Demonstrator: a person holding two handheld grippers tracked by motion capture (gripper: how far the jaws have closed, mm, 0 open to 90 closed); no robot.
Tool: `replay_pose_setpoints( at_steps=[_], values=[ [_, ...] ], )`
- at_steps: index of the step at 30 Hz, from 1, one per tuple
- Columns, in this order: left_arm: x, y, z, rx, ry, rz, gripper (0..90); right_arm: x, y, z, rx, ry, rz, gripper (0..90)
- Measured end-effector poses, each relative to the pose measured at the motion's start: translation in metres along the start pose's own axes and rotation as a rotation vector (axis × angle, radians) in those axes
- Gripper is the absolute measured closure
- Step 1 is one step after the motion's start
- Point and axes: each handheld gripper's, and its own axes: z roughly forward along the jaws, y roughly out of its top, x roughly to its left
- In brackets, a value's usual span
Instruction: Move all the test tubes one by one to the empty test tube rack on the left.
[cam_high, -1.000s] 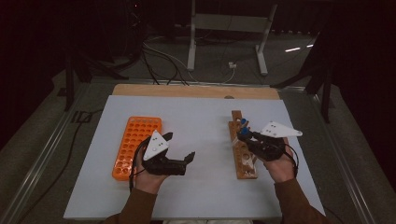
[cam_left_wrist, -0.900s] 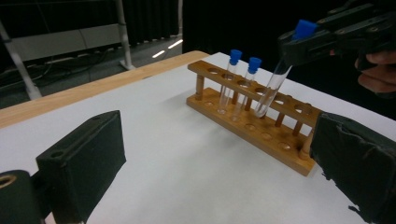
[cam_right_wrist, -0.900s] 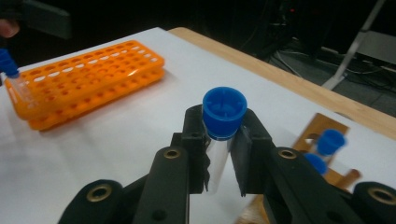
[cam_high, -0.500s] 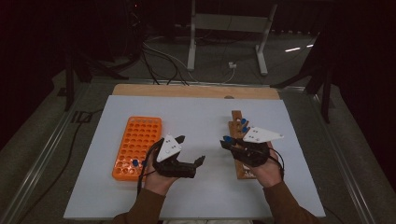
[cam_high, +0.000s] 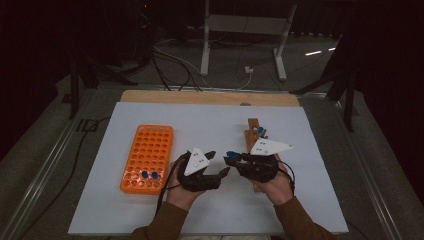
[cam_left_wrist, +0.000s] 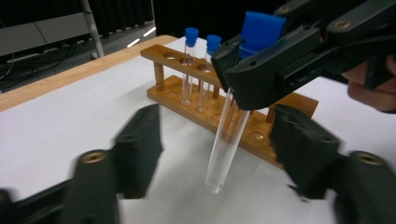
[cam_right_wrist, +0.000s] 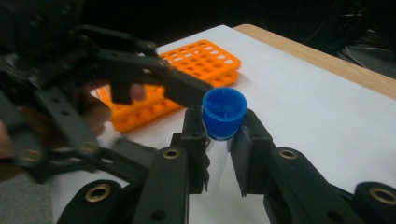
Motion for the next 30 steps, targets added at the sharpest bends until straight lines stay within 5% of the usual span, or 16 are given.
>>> replay_pose_setpoints(
  at_steps=[11, 14, 22, 30],
  values=[
    [-0.002, -0.003, 0.004, 0.024, -0.048, 0.03, 76.3, 0.007, 0.004, 0.005, 0.007, 0.038, 0.001, 76.6],
    [-0.002, -0.004, 0.004, 0.024, -0.061, 0.029, 77.9, 0.007, 0.004, 0.005, 0.007, 0.043, 0.008, 75.7],
    [0.003, -0.004, 0.003, 0.032, -0.047, 0.001, 78.0, 0.001, 0.005, 0.0, -0.023, 0.037, 0.053, 39.8],
    [0.011, -0.005, -0.003, 0.028, -0.033, -0.038, 78.0, -0.007, 0.002, -0.01, -0.043, -0.073, 0.073, 14.7]
  ],
)
